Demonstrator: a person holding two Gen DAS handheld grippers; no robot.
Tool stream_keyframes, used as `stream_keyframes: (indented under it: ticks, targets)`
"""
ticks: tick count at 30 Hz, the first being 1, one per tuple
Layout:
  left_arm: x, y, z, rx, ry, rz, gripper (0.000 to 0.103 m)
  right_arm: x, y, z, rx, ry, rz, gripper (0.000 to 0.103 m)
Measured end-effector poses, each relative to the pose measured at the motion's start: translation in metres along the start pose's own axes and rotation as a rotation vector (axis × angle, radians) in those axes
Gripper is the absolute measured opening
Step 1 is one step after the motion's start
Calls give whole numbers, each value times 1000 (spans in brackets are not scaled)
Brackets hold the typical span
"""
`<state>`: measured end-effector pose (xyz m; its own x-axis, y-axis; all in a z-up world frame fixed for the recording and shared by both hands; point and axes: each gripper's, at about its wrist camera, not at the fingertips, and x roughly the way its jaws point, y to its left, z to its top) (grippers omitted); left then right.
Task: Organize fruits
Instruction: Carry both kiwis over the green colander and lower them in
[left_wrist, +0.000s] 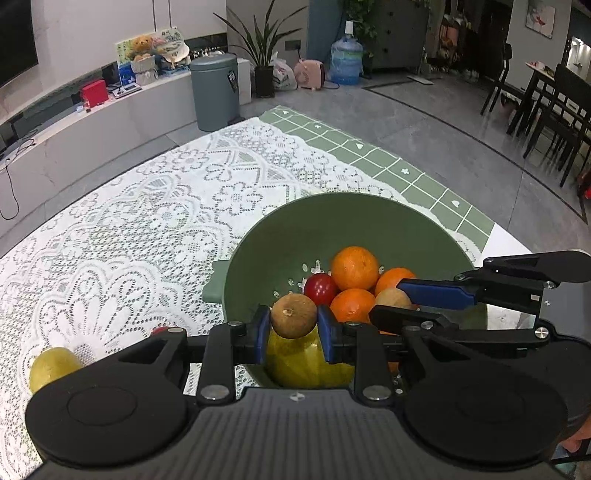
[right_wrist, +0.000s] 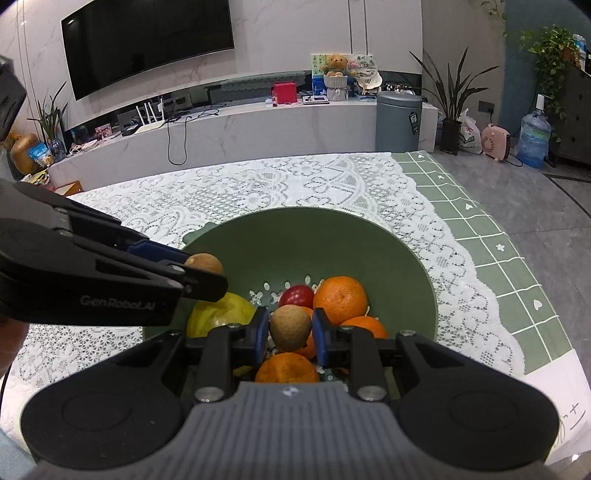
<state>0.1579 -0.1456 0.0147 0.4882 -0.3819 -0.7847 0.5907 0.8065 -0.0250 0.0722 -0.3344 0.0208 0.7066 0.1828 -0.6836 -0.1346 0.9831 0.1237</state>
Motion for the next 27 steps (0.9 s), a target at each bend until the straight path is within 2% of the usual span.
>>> stream_keyframes:
  ticks: [15, 27]
  targets:
    - [22, 1, 9, -3, 31, -12, 31, 19, -4, 0, 14, 53, -11, 22]
    - [23, -2, 8, 2, 29, 3, 33, 20, -4, -1, 19, 59, -16, 23]
